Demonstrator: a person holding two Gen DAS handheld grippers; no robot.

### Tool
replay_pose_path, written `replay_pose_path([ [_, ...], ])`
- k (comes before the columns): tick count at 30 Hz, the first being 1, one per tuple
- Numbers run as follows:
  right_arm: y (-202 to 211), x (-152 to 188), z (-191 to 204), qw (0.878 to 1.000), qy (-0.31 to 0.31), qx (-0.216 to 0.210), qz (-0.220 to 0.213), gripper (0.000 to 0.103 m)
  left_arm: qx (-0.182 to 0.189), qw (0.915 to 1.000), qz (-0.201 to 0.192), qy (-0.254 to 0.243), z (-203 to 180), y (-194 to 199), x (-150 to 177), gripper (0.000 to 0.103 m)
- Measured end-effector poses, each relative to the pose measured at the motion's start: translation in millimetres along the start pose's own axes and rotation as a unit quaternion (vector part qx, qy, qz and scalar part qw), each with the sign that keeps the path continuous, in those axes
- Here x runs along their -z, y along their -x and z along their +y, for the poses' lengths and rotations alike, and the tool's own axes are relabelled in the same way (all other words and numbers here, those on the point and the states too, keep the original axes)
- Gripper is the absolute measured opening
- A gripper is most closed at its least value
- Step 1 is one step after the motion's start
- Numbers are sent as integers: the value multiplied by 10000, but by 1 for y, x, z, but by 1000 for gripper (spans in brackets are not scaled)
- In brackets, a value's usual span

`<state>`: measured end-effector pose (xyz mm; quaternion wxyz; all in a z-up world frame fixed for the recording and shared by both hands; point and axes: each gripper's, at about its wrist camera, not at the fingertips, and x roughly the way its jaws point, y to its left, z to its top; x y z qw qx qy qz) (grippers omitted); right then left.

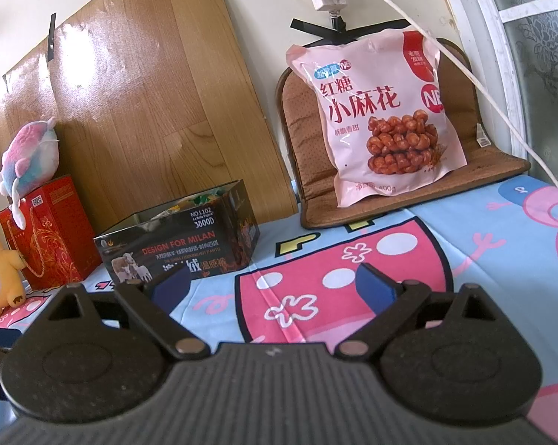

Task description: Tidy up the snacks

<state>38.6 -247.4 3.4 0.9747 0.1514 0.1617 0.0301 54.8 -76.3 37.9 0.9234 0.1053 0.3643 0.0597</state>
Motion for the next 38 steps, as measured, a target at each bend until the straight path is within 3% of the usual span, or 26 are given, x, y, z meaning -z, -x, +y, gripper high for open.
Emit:
replay_pose_path([
  [38,-1,0,0,10000,-10,12,5,97,53,9999,-87,91,5,0,2,103],
])
